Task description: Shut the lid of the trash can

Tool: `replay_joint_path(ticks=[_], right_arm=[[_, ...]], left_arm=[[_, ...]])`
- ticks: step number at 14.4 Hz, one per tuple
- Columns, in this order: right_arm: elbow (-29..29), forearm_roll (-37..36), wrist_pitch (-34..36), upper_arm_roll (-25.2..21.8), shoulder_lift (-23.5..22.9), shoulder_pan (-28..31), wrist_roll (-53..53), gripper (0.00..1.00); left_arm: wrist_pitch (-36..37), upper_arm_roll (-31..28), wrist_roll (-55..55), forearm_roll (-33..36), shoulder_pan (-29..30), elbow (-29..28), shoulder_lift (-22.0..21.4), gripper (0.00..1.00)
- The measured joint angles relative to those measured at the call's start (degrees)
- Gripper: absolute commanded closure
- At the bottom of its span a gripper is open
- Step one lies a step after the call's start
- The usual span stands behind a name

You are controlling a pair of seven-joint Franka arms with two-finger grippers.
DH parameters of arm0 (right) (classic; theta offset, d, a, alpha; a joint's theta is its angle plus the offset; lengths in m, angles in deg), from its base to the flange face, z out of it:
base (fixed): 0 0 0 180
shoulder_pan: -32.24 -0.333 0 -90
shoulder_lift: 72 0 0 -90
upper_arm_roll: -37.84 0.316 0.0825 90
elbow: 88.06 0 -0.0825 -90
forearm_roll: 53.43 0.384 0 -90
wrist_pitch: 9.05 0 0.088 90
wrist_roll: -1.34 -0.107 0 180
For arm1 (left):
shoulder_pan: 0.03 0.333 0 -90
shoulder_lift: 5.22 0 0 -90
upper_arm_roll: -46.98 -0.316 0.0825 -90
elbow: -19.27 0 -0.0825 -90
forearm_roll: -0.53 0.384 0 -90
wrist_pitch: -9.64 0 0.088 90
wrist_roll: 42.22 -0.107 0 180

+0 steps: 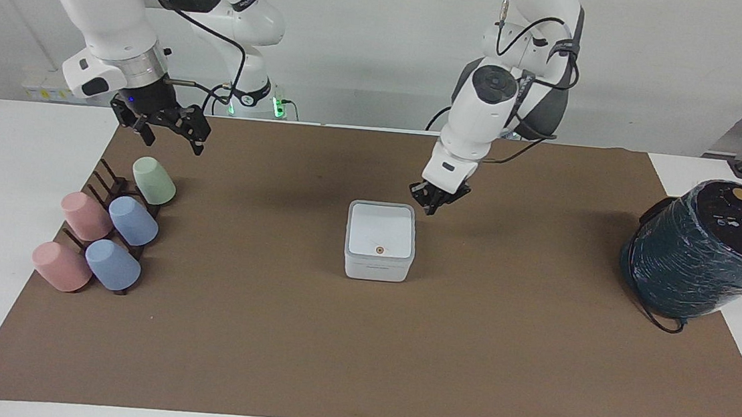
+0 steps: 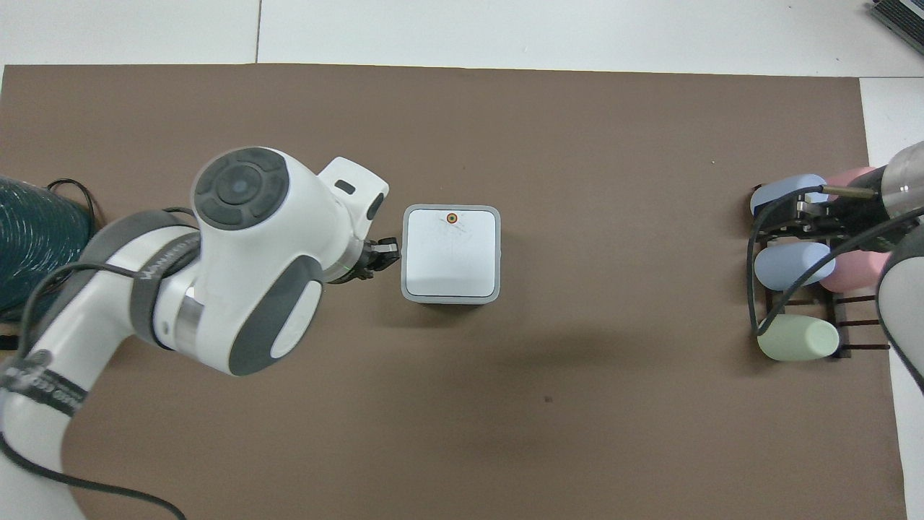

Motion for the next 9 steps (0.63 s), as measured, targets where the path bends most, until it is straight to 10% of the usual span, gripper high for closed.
replay_joint_path(ticks=[6,7,9], right_arm=[[0.00,0.00,0.00,0.00,0.00,0.00,0.00,0.00],[0.00,0.00,0.00,0.00,0.00,0.00,0.00,0.00],[0.00,0.00,0.00,0.00,0.00,0.00,0.00,0.00]], left_arm=[[15.56,-0.42,-26.93,0.03,14.46,2.35,-8.64,0.81],[16.55,-0.44,-30.24,0.28,16.23,2.34,-9.45,0.72],[17.35,-0.46,-35.17,1.38,18.66,2.33,-10.32,0.17]])
